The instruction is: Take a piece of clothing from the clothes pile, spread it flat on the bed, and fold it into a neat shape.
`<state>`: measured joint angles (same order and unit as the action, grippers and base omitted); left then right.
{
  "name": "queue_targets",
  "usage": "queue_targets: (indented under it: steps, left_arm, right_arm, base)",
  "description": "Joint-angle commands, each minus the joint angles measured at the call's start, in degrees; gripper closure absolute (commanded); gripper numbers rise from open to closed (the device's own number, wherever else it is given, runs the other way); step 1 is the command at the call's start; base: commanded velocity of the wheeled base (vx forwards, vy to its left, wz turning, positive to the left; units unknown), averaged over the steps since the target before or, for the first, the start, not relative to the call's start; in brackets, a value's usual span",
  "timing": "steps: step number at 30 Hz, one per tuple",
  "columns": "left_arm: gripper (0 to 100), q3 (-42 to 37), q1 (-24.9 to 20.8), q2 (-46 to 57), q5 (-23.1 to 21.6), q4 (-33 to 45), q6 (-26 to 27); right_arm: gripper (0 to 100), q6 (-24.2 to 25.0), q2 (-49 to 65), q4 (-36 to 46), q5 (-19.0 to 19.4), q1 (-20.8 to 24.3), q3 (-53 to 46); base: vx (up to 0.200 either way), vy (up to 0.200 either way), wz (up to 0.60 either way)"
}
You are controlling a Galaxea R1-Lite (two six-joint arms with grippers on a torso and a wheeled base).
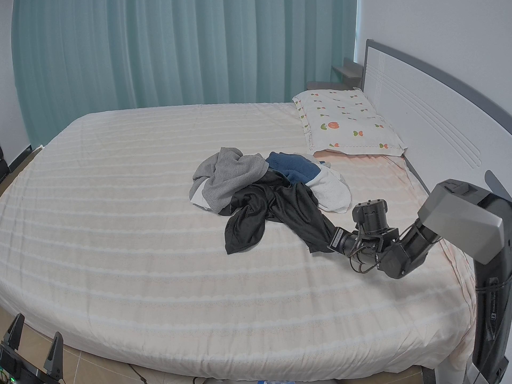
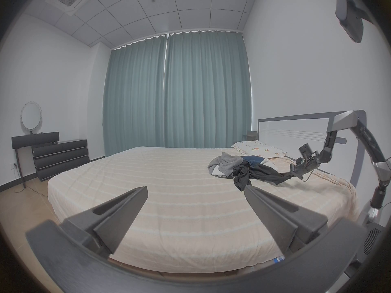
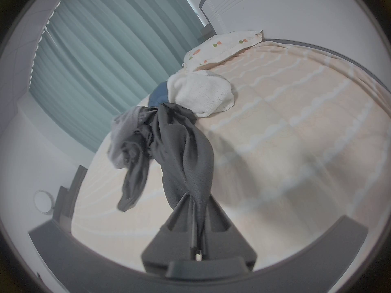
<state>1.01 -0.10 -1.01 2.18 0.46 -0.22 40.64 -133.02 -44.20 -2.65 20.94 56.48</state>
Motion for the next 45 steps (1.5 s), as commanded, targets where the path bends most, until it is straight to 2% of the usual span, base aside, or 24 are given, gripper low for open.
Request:
queue_targets:
  steps: [1,6,8,16,18,19,20,21,22,23,24,28,30,31,32,35,38,39,40,44,45]
  left_arm:
    - [0,-0.92,0.01,1.01,-0.16,-0.02,0.13]
    - [0,-0.92,0.01,1.01,-0.16,0.06,0.13]
    - [0,-0.92,0.01,1.01,-0.25,-0.02,0.13]
    - [0,-0.92,0.01,1.01,-2.27,-0.11,2.86]
    - [0,2.15,0.01,1.01,-2.45,-2.40,1.36]
    - [0,9.18,-0.17,-2.15,-2.18,-6.09,-2.68]
    - [0,9.18,-0.17,-2.15,-2.18,-6.09,-2.68]
    - [0,14.46,0.80,-10.77,-3.32,-8.81,-5.76]
    - [0,14.46,1.06,-11.47,-3.41,-8.99,-5.14]
    - [0,13.84,1.94,-12.87,-5.52,-8.29,0.75]
    - [0,13.23,1.86,-13.31,-6.66,-7.41,2.50]
    - [0,11.73,1.77,-21.75,-8.86,-3.45,3.65]
    - [0,12.17,1.68,-28.61,-8.95,-4.33,3.30]
    - [0,12.17,1.68,-28.61,-8.95,-4.33,3.30]
    - [0,12.44,1.50,-35.99,-8.95,-7.32,3.30]
    - [0,12.26,-0.43,-45.31,-8.95,-12.68,3.30]
    - [0,12.52,-7.46,-58.31,-8.60,-22.44,1.01]
    - [0,12.52,-7.81,-58.75,-8.51,-22.96,0.83]
    - [0,12.44,-11.86,-66.66,-7.46,-29.73,-2.42]
    - [0,12.61,-19.41,-79.41,-0.42,-40.81,-7.16]
    - [0,12.87,-22.67,-84.07,2.39,-44.41,-8.57]
  right_arm:
    - [100,1.54,26.41,-15.39,6.69,1.47,-30.81]
    - [100,2.95,31.69,-19.43,7.48,1.82,-37.23]
    - [100,3.13,32.56,-20.66,7.39,4.02,-38.73]
    - [100,3.48,34.94,-21.80,9.59,6.04,-40.31]
    - [100,4.01,35.64,-22.95,9.50,6.13,-40.31]
    - [100,4.53,36.34,-24.00,9.33,6.30,-40.40]
    - [100,4.62,36.52,-24.18,9.33,6.30,-40.40]
    - [100,6.20,38.01,-25.58,9.50,7.09,-40.66]
    - [100,6.38,38.19,-25.58,9.50,7.27,-40.66]
    - [100,7.43,38.89,-25.41,9.50,8.59,-40.75]
    - [100,7.61,38.98,-25.49,9.24,9.20,-40.83]
    - [100,7.70,38.54,-25.67,8.80,10.87,-41.01]
    - [100,7.61,38.98,-25.93,8.62,11.49,-40.57]
    - [100,7.61,38.98,-25.93,8.62,11.49,-40.57]
    - [100,7.17,39.24,-25.85,8.27,11.49,-39.60]
    - [100,5.41,38.98,-25.05,7.92,11.93,-36.88]
    - [100,3.65,39.77,-22.86,6.95,11.49,-34.86]
    - [100,3.65,39.86,-22.77,6.78,11.49,-34.86]
    - [100,3.57,41.35,-20.84,5.11,11.49,-34.07]
    - [100,2.86,43.73,-16.53,2.29,11.14,-32.22]
    - [100,2.77,44.96,-15.04,1.41,10.79,-31.08]
  base:
    - [0.000,0.000,0.00]
    - [0.000,0.000,0.00]
    - [0.000,0.000,0.00]
    - [0.000,0.000,0.00]
    - [0.000,0.000,0.00]
    - [0.000,0.000,0.00]
    - [0.000,0.000,0.00]
    - [0.000,0.000,0.00]
    - [0.000,0.000,0.00]
    - [0.000,0.000,0.00]
    - [0.000,0.000,0.00]
    - [0.000,0.000,0.00]
    - [0.000,0.000,0.00]
    - [0.000,0.000,0.00]
    - [0.000,0.000,0.00]
    - [0.000,0.000,0.00]
    - [0.000,0.000,0.00]
    - [0.000,0.000,0.00]
    - [0.000,0.000,0.00]
    - [0.000,0.000,0.00]
    - [0.000,0.000,0.00]
